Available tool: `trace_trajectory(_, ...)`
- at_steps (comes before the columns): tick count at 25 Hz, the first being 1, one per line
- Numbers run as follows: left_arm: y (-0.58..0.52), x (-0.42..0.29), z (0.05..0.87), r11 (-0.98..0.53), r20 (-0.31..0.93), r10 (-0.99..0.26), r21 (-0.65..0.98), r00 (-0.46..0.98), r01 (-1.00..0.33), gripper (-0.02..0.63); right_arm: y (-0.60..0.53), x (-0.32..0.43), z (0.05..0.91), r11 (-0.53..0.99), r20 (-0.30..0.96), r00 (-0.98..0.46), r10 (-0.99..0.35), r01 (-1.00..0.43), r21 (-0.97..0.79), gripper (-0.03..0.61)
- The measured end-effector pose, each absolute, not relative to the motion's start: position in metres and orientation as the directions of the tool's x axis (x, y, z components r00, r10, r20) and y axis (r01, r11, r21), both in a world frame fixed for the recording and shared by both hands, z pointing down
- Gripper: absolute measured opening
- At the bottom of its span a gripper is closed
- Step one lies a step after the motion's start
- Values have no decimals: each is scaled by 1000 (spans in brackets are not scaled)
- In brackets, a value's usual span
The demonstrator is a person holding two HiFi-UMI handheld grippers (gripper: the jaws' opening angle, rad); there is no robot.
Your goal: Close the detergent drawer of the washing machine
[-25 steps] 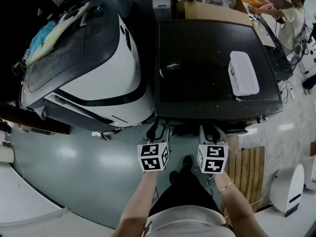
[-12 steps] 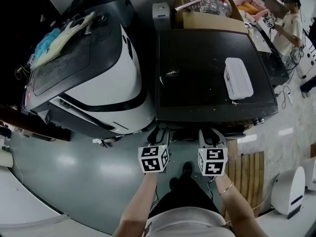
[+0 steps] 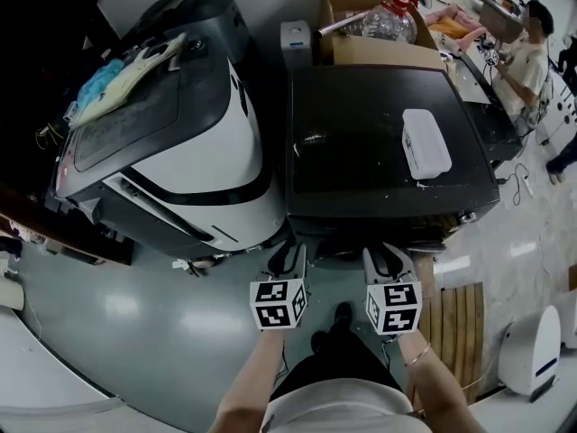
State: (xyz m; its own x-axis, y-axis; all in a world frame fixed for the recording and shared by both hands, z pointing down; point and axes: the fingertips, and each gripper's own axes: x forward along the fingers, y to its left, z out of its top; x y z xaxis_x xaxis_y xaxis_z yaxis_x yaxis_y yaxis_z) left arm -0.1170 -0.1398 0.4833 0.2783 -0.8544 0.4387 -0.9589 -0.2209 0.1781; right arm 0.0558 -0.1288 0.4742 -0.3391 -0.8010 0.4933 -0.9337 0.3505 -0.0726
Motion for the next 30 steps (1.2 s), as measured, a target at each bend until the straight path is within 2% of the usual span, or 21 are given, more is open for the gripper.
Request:
trace_trajectory(13, -93, -119, 444, -238, 343, -899, 141, 273, -961, 60, -90, 58, 435, 371, 402, -388, -830, -920, -122, 101)
trace_trajectory(25, -66, -120, 418, -254, 281, -919, 117, 277, -960, 20, -63, 67, 412, 345, 344, -371, -863, -929, -137, 11)
trace_trajectory(30, -56, -121, 413, -248, 269, -924, 113, 270, -962, -5, -54, 69, 405, 358, 323, -387, -864, -922, -149, 3)
